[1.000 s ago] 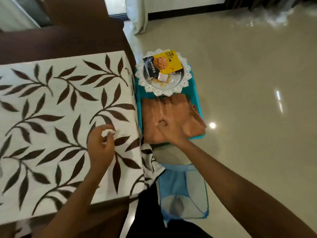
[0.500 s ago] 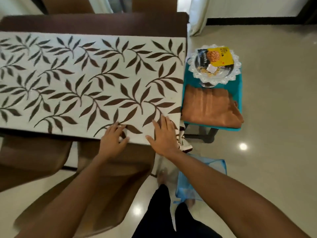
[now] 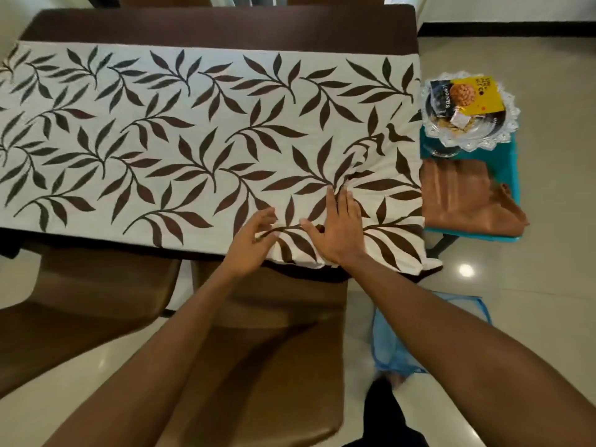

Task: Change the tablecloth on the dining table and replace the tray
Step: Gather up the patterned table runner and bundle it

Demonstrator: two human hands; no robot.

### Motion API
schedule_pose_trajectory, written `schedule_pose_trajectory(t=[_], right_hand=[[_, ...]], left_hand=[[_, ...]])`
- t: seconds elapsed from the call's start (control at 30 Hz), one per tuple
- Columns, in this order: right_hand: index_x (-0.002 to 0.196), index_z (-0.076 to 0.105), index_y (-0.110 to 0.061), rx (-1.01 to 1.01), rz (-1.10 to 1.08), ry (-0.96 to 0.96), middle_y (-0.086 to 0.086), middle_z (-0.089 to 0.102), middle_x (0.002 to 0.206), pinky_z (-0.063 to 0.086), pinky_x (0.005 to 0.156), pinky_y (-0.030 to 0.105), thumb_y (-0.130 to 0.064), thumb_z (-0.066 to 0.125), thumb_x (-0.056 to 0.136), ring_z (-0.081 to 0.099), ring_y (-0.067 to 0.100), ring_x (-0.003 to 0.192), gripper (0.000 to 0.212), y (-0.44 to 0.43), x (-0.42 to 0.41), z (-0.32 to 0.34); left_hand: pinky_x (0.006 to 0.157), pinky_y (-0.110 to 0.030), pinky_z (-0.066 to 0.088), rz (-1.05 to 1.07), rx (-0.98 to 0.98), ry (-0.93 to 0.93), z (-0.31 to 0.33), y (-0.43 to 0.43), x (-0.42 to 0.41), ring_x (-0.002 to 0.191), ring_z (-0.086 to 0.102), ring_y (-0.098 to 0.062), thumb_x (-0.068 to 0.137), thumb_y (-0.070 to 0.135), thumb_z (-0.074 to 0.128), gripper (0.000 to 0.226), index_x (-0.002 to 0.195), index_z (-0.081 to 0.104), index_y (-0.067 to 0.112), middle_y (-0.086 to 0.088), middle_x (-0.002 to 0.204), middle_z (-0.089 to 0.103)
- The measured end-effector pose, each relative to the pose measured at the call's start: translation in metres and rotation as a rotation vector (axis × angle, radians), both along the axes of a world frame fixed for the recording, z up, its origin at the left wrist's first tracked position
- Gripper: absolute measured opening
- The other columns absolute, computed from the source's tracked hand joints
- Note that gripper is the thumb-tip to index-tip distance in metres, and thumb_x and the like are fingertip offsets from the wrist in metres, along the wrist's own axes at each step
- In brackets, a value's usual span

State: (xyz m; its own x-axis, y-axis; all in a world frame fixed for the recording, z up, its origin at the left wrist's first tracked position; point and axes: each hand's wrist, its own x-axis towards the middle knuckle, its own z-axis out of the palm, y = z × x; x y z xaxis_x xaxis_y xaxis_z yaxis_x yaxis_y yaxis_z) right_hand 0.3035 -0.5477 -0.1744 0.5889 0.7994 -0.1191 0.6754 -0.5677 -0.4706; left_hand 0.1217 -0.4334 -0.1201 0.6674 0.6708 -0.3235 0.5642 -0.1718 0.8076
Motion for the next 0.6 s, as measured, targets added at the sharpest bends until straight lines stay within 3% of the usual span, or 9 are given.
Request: schedule_pose_trajectory(t=[0.1, 0.23, 0.37, 0.47, 0.6], right_hand=[[0.163, -0.003, -0.019, -0.022, -0.063, -0.034, 0.021, -0.001, 0.168, 0.002, 0.127, 0.046, -0.084, 0.033, 0.087, -0.003, 0.032, 0.157, 0.106, 0.041, -0.016, -0.005], [0.162, -0.006, -0.019, -0.087, -0.115, -0.052, 0.016, -0.009, 0.169, 0.001, 0.127, 0.046, -0.084, 0.034, 0.086, -0.01, 0.028, 0.156, 0.107, 0.085, -0.037, -0.007], [0.162, -0.005, -0.016, -0.057, -0.082, -0.075, 0.018, -0.004, 0.169, 0.001, 0.127, 0.045, -0.07, 0.04, 0.094, -0.007, 0.03, 0.157, 0.097, 0.149, -0.078, -0.01], [0.162, -0.001, -0.014, -0.043, -0.025, -0.088, 0.019, 0.002, 0.169, 0.003, 0.127, 0.045, -0.06, 0.041, 0.098, -0.001, 0.032, 0.156, 0.089, 0.209, -0.116, -0.008], [0.162, 0.002, -0.009, -0.006, 0.168, 0.011, 0.019, 0.005, 0.169, 0.003, 0.127, 0.043, -0.044, 0.04, 0.102, 0.004, 0.033, 0.156, 0.079, 0.288, -0.176, -0.002]], left_hand=[[0.108, -0.038, 0.044, 0.006, 0.262, -0.029, -0.01, 0.074, -0.059, 0.13, 0.049, -0.014, 0.097, 0.034, 0.06, 0.049, 0.143, 0.047, 0.026, 0.003, 0.143, 0.051], [0.116, -0.053, 0.029, 0.006, 0.564, 0.336, -0.032, 0.201, -0.145, 0.145, 0.031, -0.032, 0.092, 0.051, 0.058, 0.068, 0.148, 0.038, 0.018, -0.013, 0.156, 0.036], [0.119, -0.06, 0.005, 0.0, 0.554, 0.614, -0.048, 0.281, -0.208, 0.153, 0.002, -0.031, 0.095, 0.069, 0.034, 0.081, 0.159, 0.013, 0.023, -0.011, 0.166, 0.006], [0.117, -0.059, -0.006, -0.044, 0.587, 0.615, -0.055, 0.287, -0.208, 0.153, -0.009, -0.028, 0.094, 0.072, 0.021, 0.08, 0.159, -0.002, 0.031, -0.007, 0.167, -0.006], [0.117, -0.058, -0.009, -0.061, 0.533, 0.614, -0.056, 0.286, -0.204, 0.152, -0.016, -0.026, 0.094, 0.072, 0.021, 0.079, 0.157, -0.009, 0.034, -0.005, 0.166, -0.015]])
